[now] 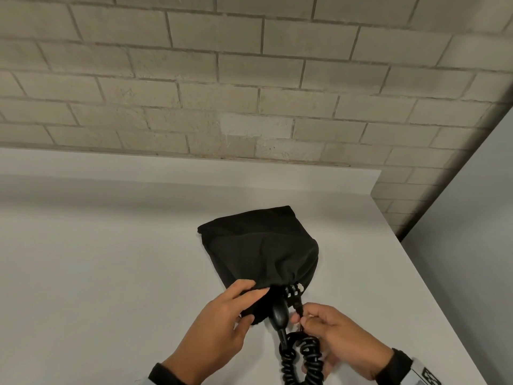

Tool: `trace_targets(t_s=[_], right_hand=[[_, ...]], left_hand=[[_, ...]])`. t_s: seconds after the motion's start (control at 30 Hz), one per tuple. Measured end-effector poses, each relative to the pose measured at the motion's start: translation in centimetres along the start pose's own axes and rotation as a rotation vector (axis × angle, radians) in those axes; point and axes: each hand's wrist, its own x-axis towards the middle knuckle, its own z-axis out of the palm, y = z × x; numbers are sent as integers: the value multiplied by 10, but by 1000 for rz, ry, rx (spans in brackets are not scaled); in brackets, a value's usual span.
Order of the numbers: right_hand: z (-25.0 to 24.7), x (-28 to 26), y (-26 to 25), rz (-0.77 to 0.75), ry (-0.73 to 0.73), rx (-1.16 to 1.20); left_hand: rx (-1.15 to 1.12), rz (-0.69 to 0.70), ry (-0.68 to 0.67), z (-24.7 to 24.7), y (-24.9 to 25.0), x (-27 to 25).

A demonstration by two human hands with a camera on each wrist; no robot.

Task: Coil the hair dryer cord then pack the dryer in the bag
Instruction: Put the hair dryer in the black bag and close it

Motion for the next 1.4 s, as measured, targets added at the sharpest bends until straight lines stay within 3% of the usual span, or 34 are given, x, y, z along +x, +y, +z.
trace_targets(t_s=[0.07,0.2,0.37,0.5,0.57,0.7,1.13,1.23,1.4], right_hand=[[2,-5,-2,19,-38,59],[5,-14,-5,7,-59,-57],[13,-7,1,-67,109,-252],[16,-5,-4,-61,102,225],[17,-6,-9,-135,143,438],[24,-3,-19,-283,299,606],[51,37,-18,-508,893,488],[73,36,-14,-538,840,314],[78,31,8,-661,503,47]], left_hand=[[-5,1,4,0,2,0],[-18,13,4,3,3,2],[-41,30,11,7,3,3],[-57,56,17,10,-3,0],[-50,49,24,12,-5,-4],[-51,59,50,21,1,-8],[-79,234,228,26,8,-12],[-84,226,287,30,10,-8],[-104,173,390,21,3,-7]])
